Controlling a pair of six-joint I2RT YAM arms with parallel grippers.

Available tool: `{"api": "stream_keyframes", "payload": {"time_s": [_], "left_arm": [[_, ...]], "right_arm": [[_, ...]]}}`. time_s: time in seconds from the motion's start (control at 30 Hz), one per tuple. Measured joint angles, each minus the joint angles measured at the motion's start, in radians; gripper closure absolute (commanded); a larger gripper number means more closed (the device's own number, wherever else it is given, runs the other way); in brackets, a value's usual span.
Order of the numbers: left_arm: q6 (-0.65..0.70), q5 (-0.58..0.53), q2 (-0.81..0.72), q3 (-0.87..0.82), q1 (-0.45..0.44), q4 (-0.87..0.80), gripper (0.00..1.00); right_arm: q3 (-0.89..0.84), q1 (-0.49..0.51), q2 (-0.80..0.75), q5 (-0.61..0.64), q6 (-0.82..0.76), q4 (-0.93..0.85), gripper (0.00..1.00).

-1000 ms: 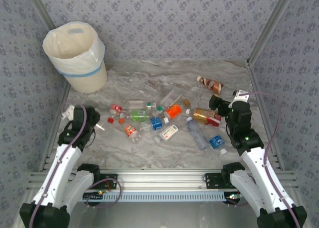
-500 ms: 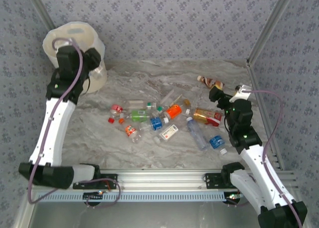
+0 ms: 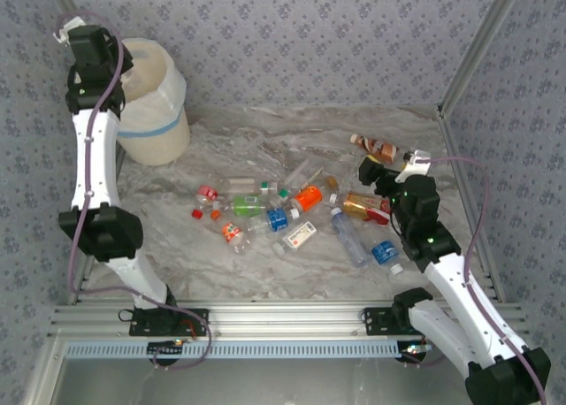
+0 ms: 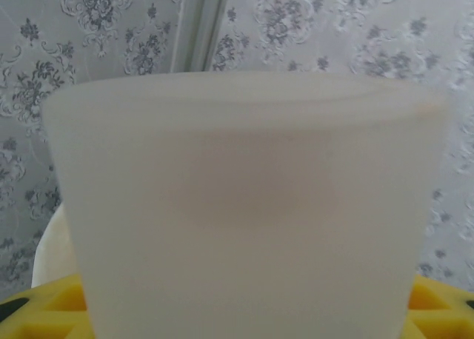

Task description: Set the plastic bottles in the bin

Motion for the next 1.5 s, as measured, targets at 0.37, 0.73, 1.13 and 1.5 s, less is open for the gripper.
{"api": "stream_keyframes", "payload": {"time_s": [0.37, 0.73, 1.13, 1.5], "left_arm": [[-0.046, 0.101, 0.486, 0.644, 0.012, -0.335, 0.56], [-0.087, 0.251, 0.526, 0.658, -0.043, -0.479, 0.50], [-0.117, 0.277, 0.526, 0.658, -0.050, -0.536, 0.17], [-0.086, 0.352, 0.497, 0.655, -0.034, -0.577, 0.09]], "right_arm": [[0.071, 0.038, 0.016, 0.006, -0.024, -0.056, 0.00], [0.089, 0.074, 0.059, 0.033, -0.064, -0.110, 0.00], [0.130, 0.087, 0.117, 0.077, -0.081, -0.188, 0.00], [0.164, 0.084, 0.124, 0.066, 0.000, -0.613, 0.00]]}}
